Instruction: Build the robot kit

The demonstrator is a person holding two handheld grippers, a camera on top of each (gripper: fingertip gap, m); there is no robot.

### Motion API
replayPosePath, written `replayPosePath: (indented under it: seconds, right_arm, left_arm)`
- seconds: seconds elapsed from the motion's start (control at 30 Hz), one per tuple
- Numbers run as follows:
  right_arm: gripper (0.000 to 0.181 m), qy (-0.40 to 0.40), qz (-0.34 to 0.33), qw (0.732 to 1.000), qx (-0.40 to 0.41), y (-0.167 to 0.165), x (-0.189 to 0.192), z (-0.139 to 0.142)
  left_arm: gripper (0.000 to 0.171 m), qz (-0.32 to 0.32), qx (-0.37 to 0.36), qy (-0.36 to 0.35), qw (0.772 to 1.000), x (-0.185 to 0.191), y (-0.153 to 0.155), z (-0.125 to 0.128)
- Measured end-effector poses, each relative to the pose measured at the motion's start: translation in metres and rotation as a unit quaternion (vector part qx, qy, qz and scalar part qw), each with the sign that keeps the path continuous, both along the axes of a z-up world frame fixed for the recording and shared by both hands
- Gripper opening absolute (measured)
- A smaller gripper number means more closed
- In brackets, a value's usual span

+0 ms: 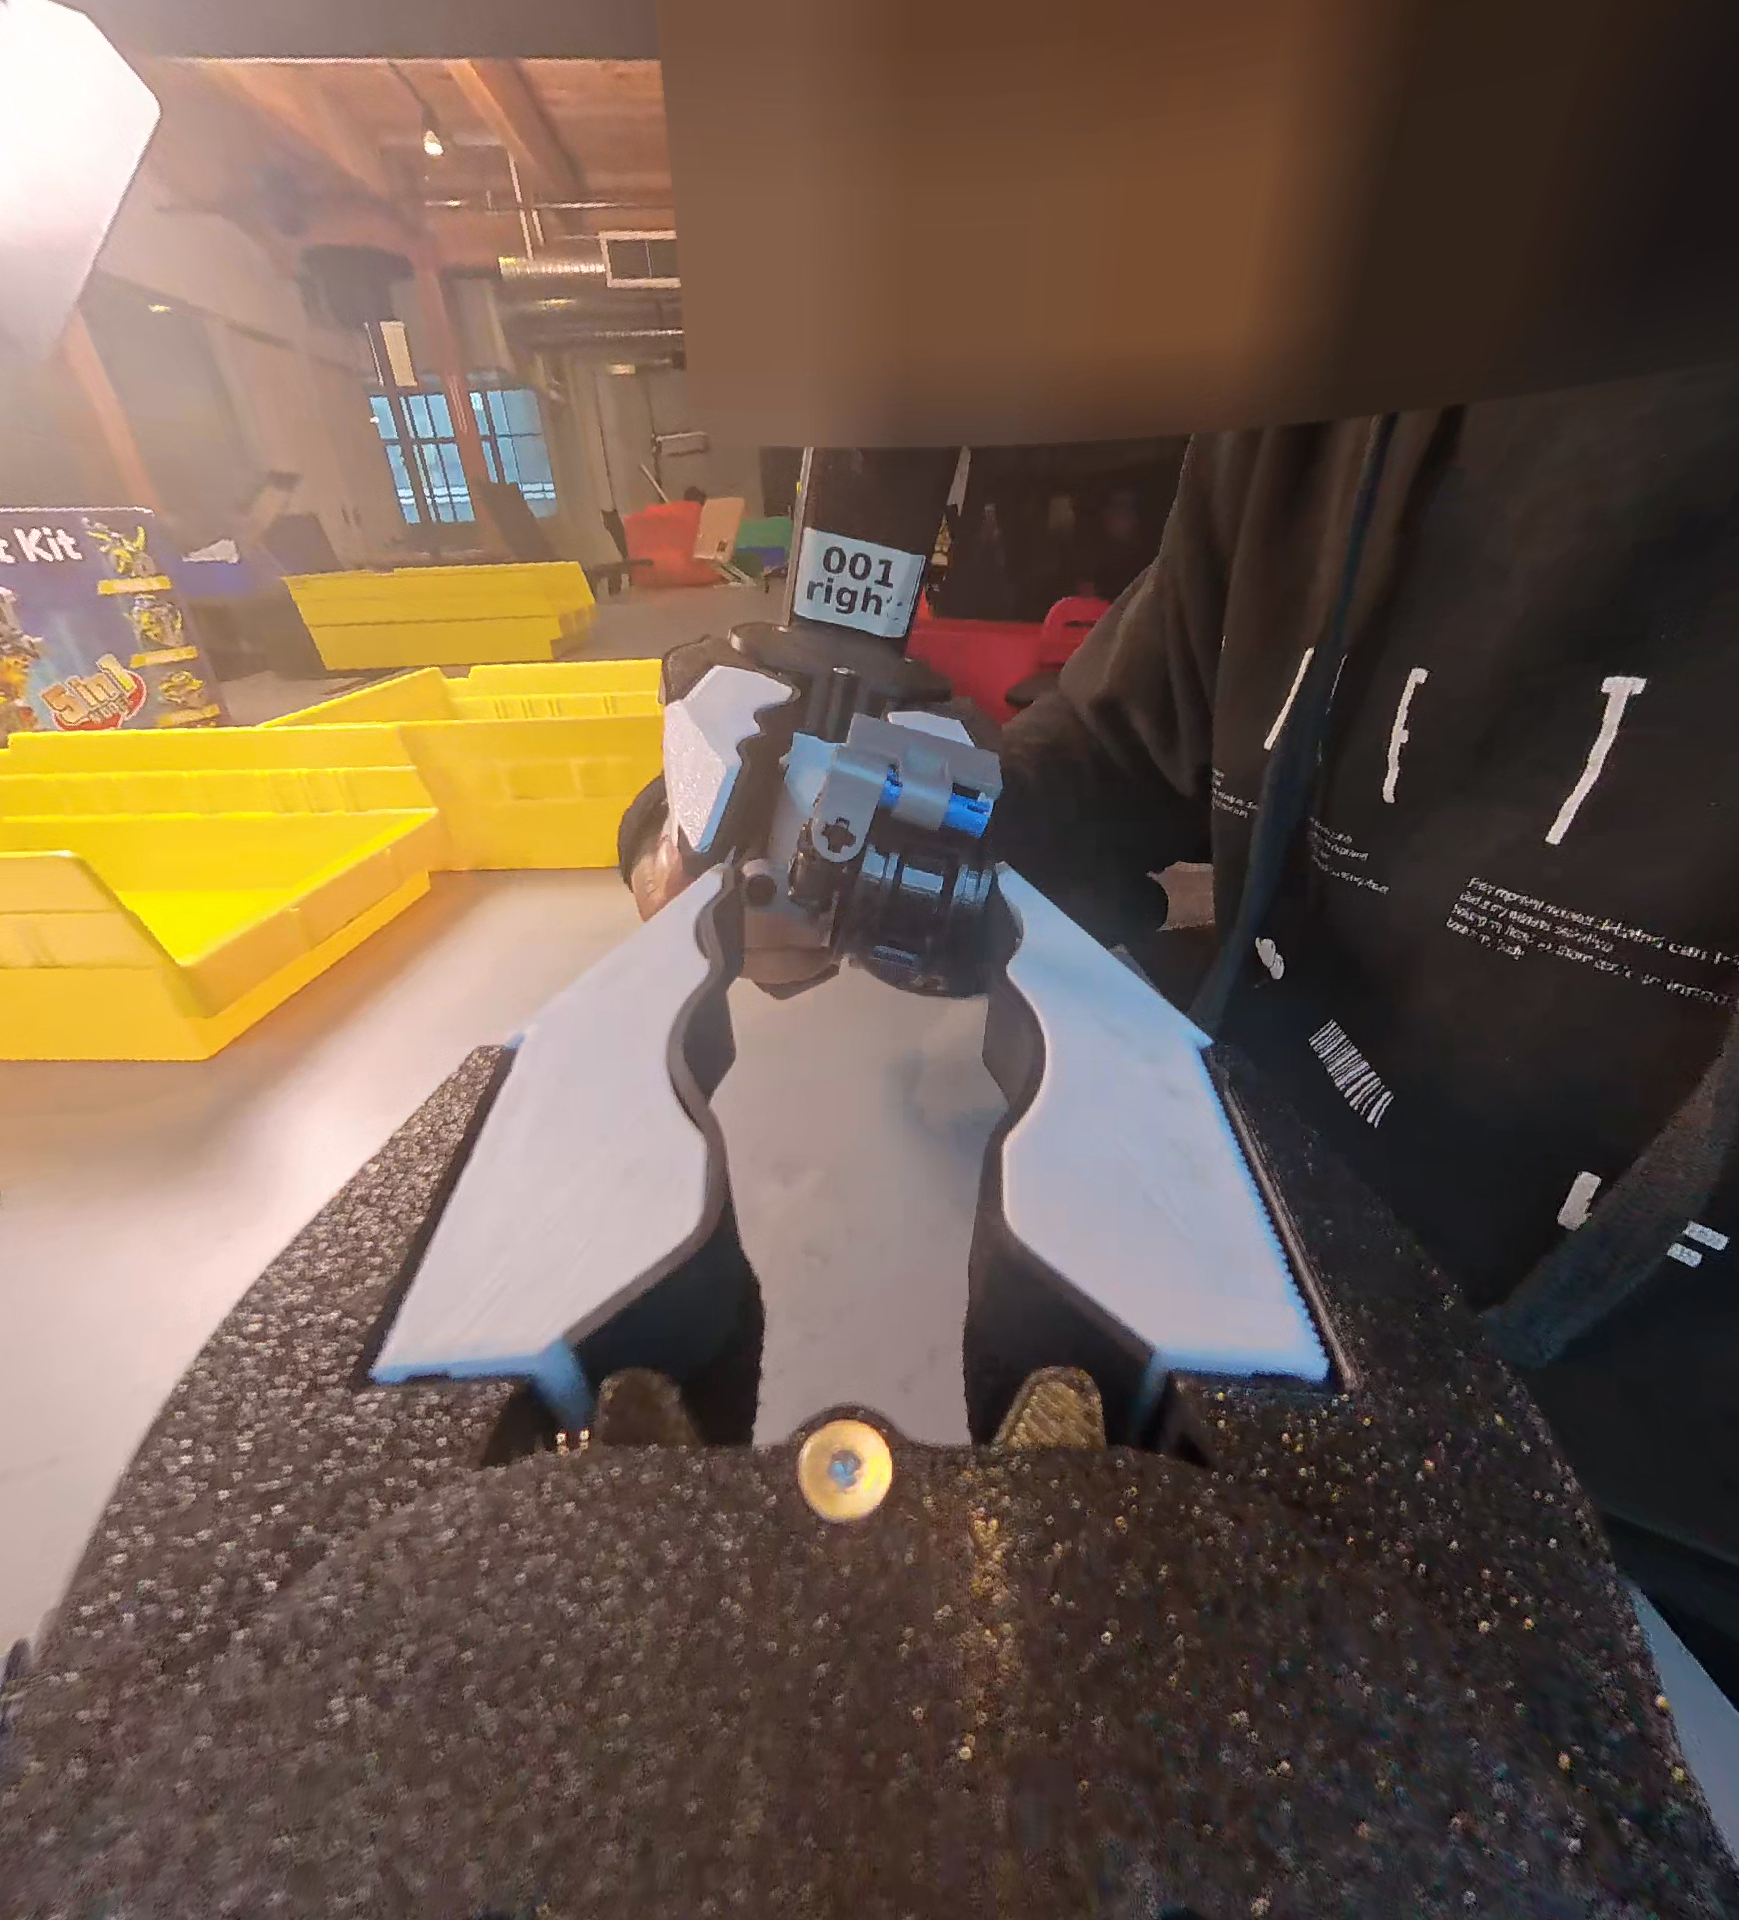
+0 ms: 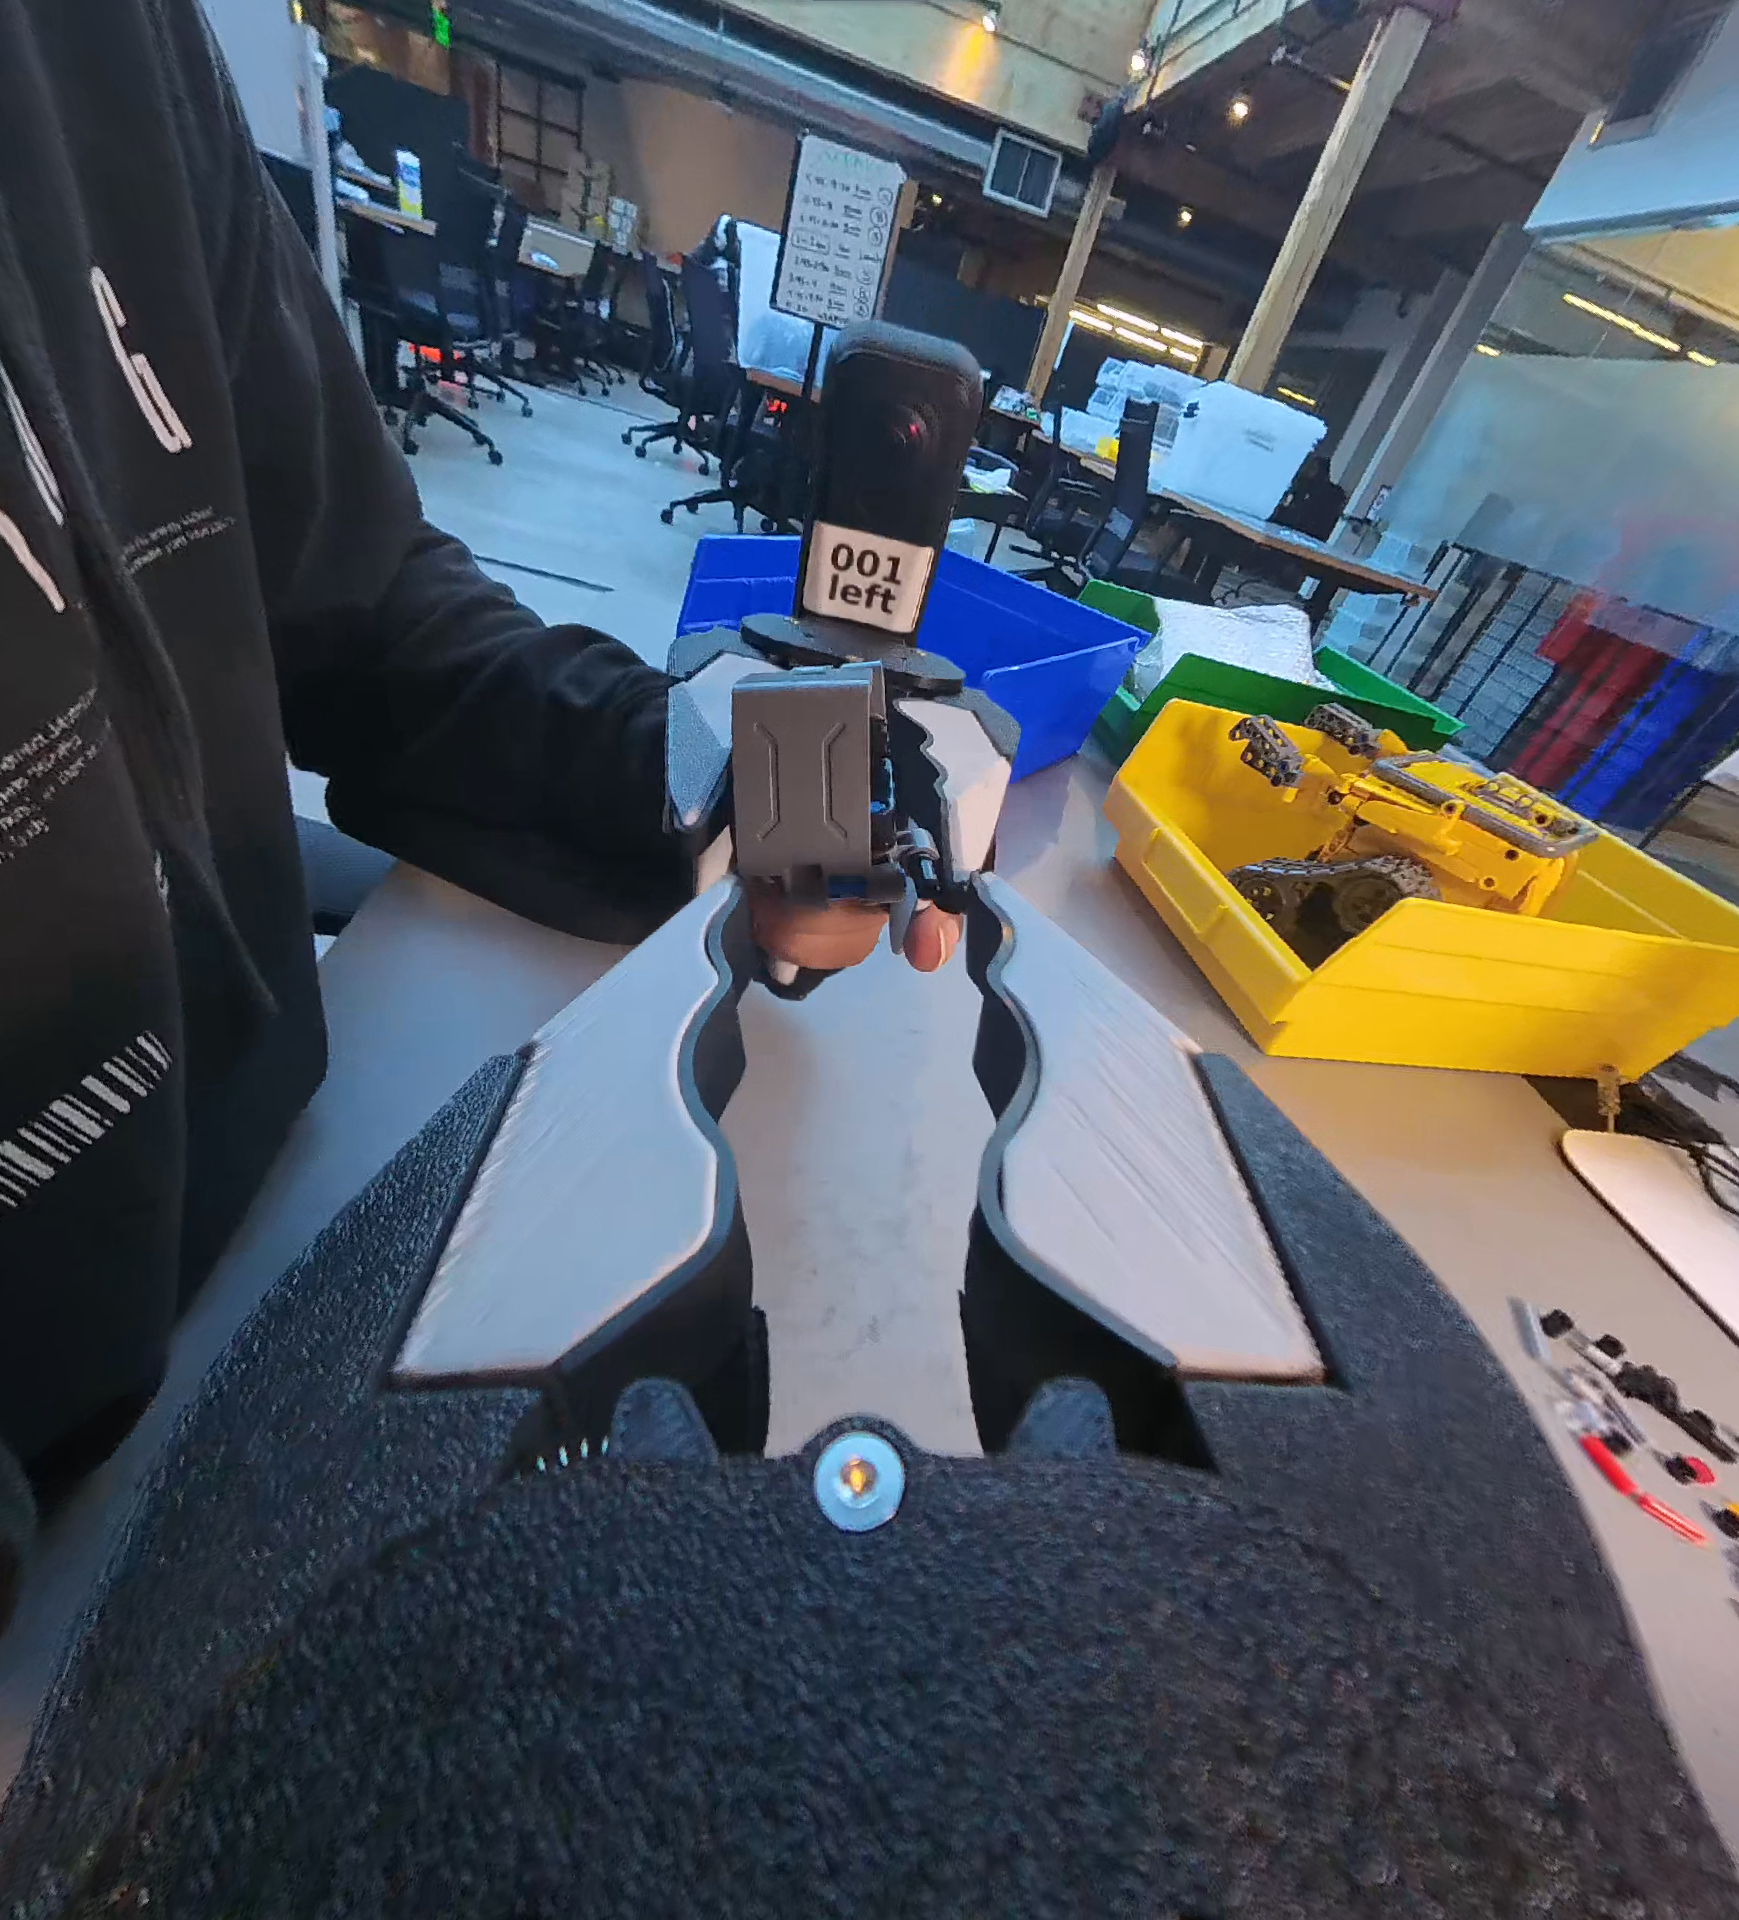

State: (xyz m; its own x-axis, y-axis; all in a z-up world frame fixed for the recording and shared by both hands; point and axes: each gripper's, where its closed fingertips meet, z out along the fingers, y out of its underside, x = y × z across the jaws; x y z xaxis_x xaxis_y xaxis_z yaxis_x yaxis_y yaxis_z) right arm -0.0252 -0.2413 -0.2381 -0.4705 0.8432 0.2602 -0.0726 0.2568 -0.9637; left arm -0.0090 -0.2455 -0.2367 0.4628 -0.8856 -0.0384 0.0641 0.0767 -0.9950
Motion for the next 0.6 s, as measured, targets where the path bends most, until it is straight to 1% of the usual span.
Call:
replayPosePath:
  seconds: [0.07, 0.13, 0.43, 0.6]
  right_arm:
    - [0.041, -0.003, -0.003, 1.0, 0.0, 0.0, -0.0006, -0.0007]
    - [0.035, -0.005, -0.002, 1.0, -0.004, 0.0002, -0.0001, -0.0003]
    - [0.031, -0.028, 0.014, 0.999, -0.038, -0.0027, 0.0012, -0.0015]
    - [0.028, -0.028, 0.002, 0.999, -0.02, -0.003, -0.0015, -0.0053]
  left_arm:
    - [0.045, -0.003, 0.001, -0.005, 1.0, -0.0006, -0.0001, -0.0006]
    - [0.044, -0.012, 0.0, -0.009, 1.0, 0.0008, -0.0021, -0.0015]
    - [0.043, -0.026, -0.006, -0.001, 1.0, 0.0005, -0.0048, -0.0058]
    - [0.044, -0.021, -0.017, 0.008, 1.0, -0.0035, -0.0035, -0.0099]
